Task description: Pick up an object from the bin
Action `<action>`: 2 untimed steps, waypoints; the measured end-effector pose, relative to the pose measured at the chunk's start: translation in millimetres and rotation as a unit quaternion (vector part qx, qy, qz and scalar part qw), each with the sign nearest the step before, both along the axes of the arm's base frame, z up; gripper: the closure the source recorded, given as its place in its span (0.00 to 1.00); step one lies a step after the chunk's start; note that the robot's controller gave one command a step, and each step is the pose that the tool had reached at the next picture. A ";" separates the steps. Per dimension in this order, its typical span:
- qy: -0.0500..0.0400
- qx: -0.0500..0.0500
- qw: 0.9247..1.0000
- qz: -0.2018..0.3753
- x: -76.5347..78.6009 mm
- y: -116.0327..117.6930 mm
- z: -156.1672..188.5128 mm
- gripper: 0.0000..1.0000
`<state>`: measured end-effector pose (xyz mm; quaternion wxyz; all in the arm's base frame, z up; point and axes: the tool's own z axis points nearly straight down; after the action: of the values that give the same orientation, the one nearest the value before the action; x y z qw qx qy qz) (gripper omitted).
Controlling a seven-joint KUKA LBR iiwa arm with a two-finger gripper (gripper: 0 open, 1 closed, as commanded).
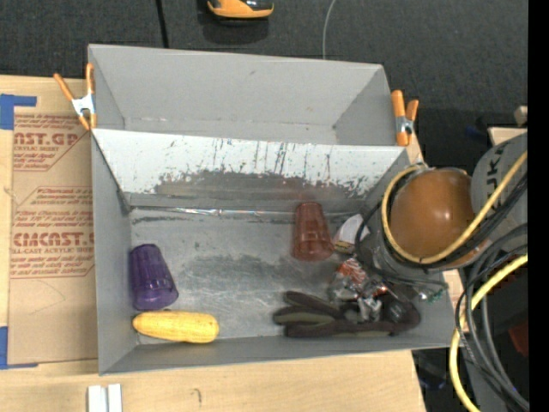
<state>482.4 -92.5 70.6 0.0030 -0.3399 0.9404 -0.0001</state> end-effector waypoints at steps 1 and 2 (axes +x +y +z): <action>0.000 0.000 1.000 0.001 0.4 0.8 0.3 1.00; 0.002 0.001 1.000 0.000 -0.6 1.5 5.7 1.00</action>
Offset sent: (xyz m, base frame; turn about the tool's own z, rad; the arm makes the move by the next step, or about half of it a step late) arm -0.0002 0.0002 0.0498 0.0000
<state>481.8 -91.0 76.3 0.0010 -0.3402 0.9403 0.0011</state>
